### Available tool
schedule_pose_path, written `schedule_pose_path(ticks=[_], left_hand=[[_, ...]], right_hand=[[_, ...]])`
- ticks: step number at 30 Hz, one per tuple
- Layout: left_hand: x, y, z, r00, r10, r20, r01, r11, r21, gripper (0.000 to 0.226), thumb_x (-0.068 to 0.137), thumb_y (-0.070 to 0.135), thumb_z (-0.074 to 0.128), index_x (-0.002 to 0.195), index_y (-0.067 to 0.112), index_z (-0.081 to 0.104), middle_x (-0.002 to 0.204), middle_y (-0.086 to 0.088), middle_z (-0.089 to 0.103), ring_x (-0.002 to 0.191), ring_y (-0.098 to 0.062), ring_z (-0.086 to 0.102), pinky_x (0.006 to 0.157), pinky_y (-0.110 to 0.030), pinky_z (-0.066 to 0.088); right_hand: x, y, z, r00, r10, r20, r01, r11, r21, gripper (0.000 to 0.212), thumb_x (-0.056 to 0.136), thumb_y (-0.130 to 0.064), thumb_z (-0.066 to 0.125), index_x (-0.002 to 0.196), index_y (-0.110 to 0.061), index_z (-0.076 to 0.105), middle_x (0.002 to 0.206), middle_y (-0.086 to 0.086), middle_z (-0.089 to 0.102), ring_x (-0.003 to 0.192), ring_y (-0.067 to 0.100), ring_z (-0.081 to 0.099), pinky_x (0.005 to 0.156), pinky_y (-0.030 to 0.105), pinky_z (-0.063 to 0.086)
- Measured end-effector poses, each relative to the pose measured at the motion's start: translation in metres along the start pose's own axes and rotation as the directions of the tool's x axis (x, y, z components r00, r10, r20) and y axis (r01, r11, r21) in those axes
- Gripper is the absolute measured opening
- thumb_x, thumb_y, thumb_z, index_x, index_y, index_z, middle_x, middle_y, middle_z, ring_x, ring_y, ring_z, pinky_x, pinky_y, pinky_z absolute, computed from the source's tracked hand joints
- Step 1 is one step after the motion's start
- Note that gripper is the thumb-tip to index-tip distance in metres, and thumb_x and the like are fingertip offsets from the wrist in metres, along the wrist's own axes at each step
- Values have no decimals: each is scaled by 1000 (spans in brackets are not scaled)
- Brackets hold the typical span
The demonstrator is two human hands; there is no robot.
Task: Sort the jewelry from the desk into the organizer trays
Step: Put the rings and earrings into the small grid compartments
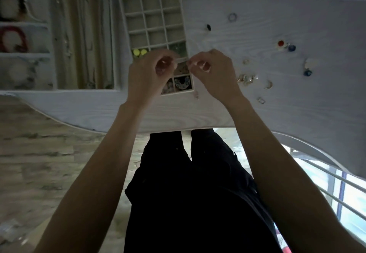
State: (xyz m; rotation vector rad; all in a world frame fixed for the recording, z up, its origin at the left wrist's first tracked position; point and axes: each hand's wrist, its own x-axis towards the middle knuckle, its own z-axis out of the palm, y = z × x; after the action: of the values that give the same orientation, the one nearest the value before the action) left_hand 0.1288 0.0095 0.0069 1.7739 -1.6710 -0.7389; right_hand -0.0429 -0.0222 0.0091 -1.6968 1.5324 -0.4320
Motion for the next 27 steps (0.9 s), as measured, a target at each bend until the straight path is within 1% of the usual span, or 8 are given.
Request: schedule_pose_path(ticks=[5, 8, 10, 13, 17, 21, 24, 27], left_hand=[[10, -12, 0, 998, 50, 46, -55, 994, 98, 10, 89, 29, 62, 93, 24, 70, 89, 12, 68, 82, -4, 60, 72, -8, 39], [10, -17, 4, 998, 38, 50, -47, 980, 193, 11, 88, 32, 62, 92, 25, 70, 97, 7, 67, 97, -17, 57, 76, -15, 32], [10, -20, 6, 998, 44, 33, -50, 976, 213, 12, 85, 30, 64, 89, 22, 71, 96, 1, 65, 97, -22, 57, 76, -16, 32], [10, -22, 8, 999, 40, 14, -42, 979, 201, 11, 83, 28, 66, 87, 21, 72, 94, -1, 62, 93, -24, 58, 74, -23, 38], [12, -22, 9, 1000, 16, 23, -20, 978, 207, 11, 82, 30, 66, 88, 23, 71, 95, 0, 61, 94, -22, 57, 75, -21, 37], [12, -23, 9, 999, 15, 31, -22, 975, 220, 18, 81, 32, 69, 95, 21, 70, 100, -2, 62, 98, -23, 56, 77, -20, 36], [9, -24, 7, 998, 60, 32, -66, 971, 231, 18, 81, 31, 69, 94, 19, 70, 99, -3, 62, 97, -25, 56, 79, -19, 34], [5, -27, 4, 993, 121, 12, -121, 961, 251, 15, 81, 29, 67, 87, 16, 72, 93, -5, 63, 93, -26, 57, 80, -21, 34]], right_hand=[[4, -7, 8, 991, 102, -83, -96, 993, 73, 9, 83, -20, 68, 90, -17, 73, 79, -5, 67, 70, 3, 57, 67, 8, 41], [6, -7, 14, 979, 170, -112, -153, 977, 149, 6, 80, -20, 71, 86, -18, 72, 69, -11, 64, 66, 2, 60, 66, 16, 48], [6, -6, 18, 971, 194, -142, -170, 972, 165, 4, 78, -19, 73, 82, -18, 71, 65, -11, 63, 64, 6, 61, 65, 21, 50], [6, -8, 20, 969, 184, -163, -163, 978, 129, 2, 79, -19, 72, 81, -19, 71, 64, -16, 60, 62, 2, 59, 65, 15, 47], [7, -13, 21, 975, 127, -185, -134, 991, -25, 5, 83, -24, 68, 84, -19, 70, 71, -15, 61, 63, -1, 53, 62, 14, 40], [7, -8, 20, 961, -6, -275, -70, 961, -266, 12, 90, -22, 58, 89, -15, 67, 84, -1, 65, 68, 14, 58, 60, 22, 33], [0, 1, 13, 935, -91, -343, -13, 957, -289, 14, 89, -17, 55, 88, -12, 68, 86, 5, 62, 66, 18, 59, 59, 22, 33], [-10, 5, 11, 930, -204, -304, 105, 944, -314, 15, 86, -13, 56, 94, -14, 70, 95, 7, 60, 79, 19, 58, 57, 23, 39]])
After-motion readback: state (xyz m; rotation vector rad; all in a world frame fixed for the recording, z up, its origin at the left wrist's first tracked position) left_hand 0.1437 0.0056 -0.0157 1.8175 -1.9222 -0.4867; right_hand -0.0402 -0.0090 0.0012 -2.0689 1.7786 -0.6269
